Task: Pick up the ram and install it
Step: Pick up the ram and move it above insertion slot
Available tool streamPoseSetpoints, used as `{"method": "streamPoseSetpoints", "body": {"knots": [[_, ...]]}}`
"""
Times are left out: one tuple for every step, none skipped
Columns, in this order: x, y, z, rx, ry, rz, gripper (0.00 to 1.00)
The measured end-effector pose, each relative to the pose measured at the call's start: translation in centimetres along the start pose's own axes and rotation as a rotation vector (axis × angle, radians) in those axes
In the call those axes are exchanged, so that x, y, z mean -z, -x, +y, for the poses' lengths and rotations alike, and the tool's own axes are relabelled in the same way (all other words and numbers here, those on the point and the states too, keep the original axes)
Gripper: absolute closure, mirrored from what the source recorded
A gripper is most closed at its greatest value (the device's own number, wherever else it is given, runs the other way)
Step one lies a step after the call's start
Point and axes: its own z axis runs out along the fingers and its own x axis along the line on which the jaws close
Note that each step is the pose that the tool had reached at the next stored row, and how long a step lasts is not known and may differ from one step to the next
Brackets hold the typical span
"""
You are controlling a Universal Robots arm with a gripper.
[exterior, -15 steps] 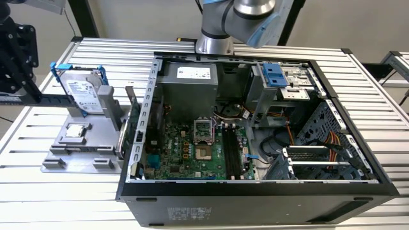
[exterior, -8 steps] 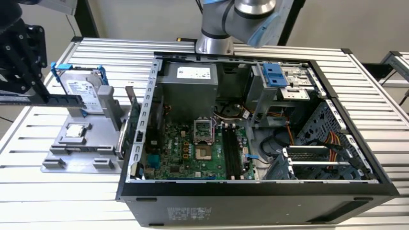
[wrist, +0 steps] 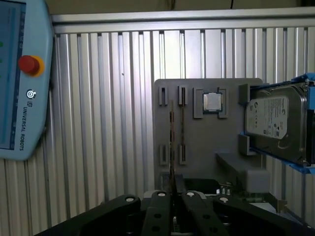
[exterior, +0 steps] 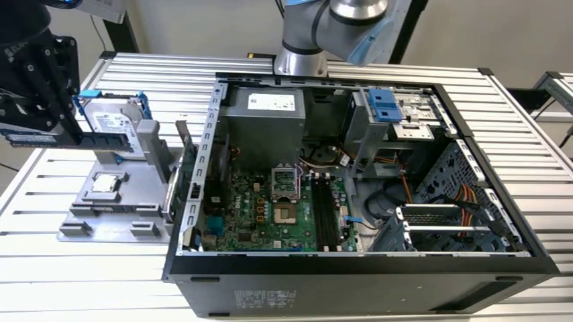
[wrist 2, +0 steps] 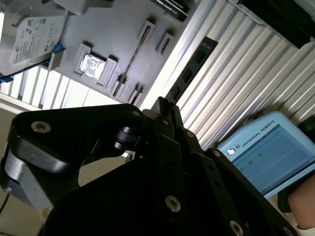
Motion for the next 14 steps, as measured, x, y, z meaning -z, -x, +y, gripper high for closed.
{"method": "streamPoseSetpoints", "body": {"knots": [[0.00, 0.00, -0.05, 0.000, 0.0001, -0.0001, 1.00], [0.00, 0.00, -0.05, 0.000, 0.0002, -0.0001, 1.00], [0.00, 0.00, -0.05, 0.000, 0.0002, 0.0000, 1.00], [0.00, 0.00, -0.05, 0.000, 0.0002, 0.0000, 1.00], [0.00, 0.00, -0.05, 0.000, 0.0002, -0.0001, 1.00], [0.01, 0.00, -0.08, 0.000, 0.0004, 0.0000, 1.00], [0.01, 0.01, -0.17, 0.001, 0.0003, 0.0000, 1.00], [0.01, 0.01, -0.30, 0.000, 0.0004, 0.0001, 1.00], [0.00, 0.02, -0.44, 0.000, 0.0003, 0.0000, 1.00], [0.01, 0.03, -0.60, 0.000, 0.0003, 0.0000, 1.00], [0.01, 0.03, -0.77, 0.000, 0.0004, 0.0000, 1.00], [0.01, 0.04, -0.94, 0.000, 0.0004, 0.0000, 1.00], [0.01, 0.05, -1.11, 0.000, 0.0005, 0.0000, 1.00], [0.01, 0.05, -1.28, 0.000, 0.0005, 0.0000, 1.00]]}}
